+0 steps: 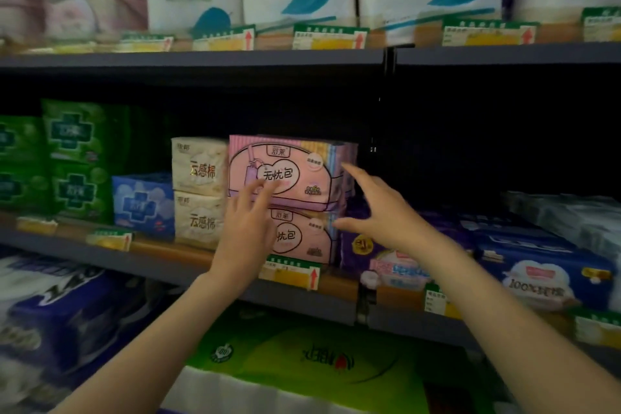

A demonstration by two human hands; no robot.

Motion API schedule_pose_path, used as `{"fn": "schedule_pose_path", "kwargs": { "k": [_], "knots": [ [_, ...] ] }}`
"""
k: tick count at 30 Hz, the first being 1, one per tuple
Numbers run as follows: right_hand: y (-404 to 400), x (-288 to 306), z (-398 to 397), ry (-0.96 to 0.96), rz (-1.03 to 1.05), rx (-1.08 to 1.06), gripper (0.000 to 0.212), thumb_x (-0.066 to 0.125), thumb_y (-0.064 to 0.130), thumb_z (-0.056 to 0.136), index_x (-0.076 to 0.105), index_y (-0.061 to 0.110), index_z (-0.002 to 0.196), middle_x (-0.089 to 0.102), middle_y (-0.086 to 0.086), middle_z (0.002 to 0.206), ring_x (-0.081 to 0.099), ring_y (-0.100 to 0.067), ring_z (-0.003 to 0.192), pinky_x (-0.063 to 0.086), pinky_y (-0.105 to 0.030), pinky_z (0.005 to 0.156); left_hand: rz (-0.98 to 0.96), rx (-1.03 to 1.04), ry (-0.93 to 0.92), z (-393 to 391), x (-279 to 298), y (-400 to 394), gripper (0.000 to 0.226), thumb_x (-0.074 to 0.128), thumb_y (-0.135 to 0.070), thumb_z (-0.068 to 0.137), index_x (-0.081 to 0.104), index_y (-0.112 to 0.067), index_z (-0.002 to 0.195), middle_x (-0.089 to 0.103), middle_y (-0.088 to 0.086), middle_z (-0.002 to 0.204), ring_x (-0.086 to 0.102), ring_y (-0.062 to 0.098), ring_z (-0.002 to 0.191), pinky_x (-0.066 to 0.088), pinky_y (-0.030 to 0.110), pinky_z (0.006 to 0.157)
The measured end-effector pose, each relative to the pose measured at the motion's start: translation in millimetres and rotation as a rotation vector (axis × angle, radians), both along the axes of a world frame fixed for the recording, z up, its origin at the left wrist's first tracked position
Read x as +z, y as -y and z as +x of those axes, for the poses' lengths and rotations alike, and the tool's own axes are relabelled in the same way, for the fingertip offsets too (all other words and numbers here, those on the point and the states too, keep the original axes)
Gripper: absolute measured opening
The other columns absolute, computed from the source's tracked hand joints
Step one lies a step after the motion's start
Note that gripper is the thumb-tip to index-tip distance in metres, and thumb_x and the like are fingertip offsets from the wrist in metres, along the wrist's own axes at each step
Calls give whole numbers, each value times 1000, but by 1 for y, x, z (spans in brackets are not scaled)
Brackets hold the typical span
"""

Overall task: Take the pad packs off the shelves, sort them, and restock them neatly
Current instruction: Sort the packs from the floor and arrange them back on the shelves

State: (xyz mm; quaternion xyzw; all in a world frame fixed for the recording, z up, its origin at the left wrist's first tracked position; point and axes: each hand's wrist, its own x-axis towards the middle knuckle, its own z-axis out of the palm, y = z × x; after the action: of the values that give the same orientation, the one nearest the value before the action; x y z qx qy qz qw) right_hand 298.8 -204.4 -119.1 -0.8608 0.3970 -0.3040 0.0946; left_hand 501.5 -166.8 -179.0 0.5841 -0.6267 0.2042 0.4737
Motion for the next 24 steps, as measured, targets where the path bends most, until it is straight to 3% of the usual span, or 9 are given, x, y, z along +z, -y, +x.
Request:
{"fn": "schedule_pose_path", "kwargs": {
  "k": [3,6,9,12,16,20,24],
  "knots": [
    [10,-13,48,173,-43,-68,102,71,38,81,-5,35,148,25,-8,151,34,-27,134,30,-50,110,85,-21,-321,28,2,7,68,57,-2,87,29,-24,144,24,6,145,33,16,127,32,25,99],
    [19,-24,69,208,-151,-218,98,65,29,87,-13,35,147,29,-13,147,40,-30,129,30,-57,106,197,-138,-404,46,1,17,74,60,0,83,27,-30,143,33,7,145,41,23,129,41,44,104],
    [19,-32,73,246,-221,-252,95,62,23,89,-12,35,147,26,-11,149,43,-29,127,33,-57,104,204,-247,-468,53,-2,20,74,58,3,82,29,-32,139,47,4,137,47,18,125,48,46,98],
    [21,-34,70,278,-268,-282,92,62,21,89,-8,30,149,26,-10,148,44,-28,126,32,-58,105,215,-274,-426,51,-5,20,77,55,6,83,25,-32,142,45,3,139,46,16,126,49,43,97],
    [17,-35,65,265,-332,-333,89,60,23,90,-6,28,150,26,-10,148,42,-26,126,26,-56,109,245,-252,-276,49,-5,19,82,53,6,83,16,-31,146,24,2,152,30,19,138,39,45,107],
    [12,-35,64,191,-362,-350,86,56,23,92,-7,36,148,18,-11,150,45,-28,123,20,-53,113,301,-111,-107,44,-11,19,83,47,-2,91,-8,-27,149,-6,6,158,-2,24,145,21,43,116],
    [13,-36,64,110,-321,-334,85,54,22,94,-9,43,146,11,-13,153,33,-36,131,16,-53,115,335,-55,-105,35,-12,19,79,41,-6,96,-16,-27,146,-16,12,156,-6,27,144,18,34,113]
  ]
}}
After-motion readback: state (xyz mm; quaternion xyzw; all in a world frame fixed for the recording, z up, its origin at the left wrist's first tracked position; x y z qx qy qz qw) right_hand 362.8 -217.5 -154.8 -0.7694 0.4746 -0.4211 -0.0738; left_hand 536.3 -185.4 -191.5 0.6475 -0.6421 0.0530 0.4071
